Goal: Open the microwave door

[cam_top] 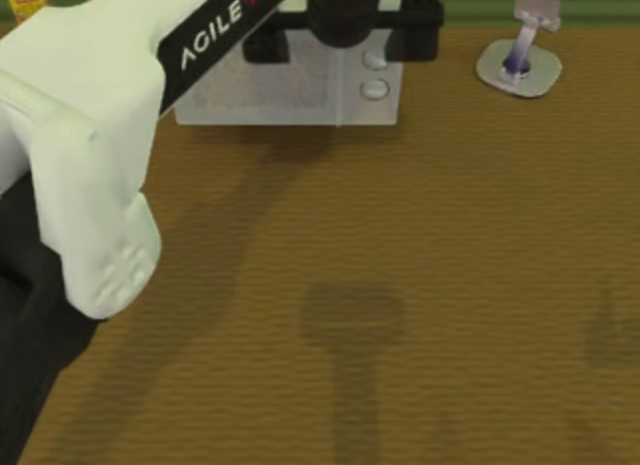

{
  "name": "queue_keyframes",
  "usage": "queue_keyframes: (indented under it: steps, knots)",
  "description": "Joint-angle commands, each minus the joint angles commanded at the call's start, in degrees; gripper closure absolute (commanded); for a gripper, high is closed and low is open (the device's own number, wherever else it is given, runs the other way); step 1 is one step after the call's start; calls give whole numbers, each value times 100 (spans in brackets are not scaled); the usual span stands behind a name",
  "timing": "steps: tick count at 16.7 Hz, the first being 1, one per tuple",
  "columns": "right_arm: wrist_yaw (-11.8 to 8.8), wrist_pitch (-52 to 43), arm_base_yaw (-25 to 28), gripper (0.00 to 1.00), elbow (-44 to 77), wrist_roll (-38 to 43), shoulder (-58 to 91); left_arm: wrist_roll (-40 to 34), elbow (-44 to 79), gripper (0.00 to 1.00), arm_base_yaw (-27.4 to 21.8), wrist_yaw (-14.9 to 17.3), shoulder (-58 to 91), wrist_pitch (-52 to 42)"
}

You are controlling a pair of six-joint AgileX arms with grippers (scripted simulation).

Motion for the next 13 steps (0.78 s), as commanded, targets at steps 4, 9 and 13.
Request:
queue_keyframes:
  steps: [4,9,13]
  knots:
    - [0,0,0,0,0,0,0,16,-102,0,17,7,0,103]
    - [0,0,0,0,0,0,0,16,-102,30,17,7,0,103]
    - [0,0,0,0,0,0,0,16,-102,60,17,7,0,103]
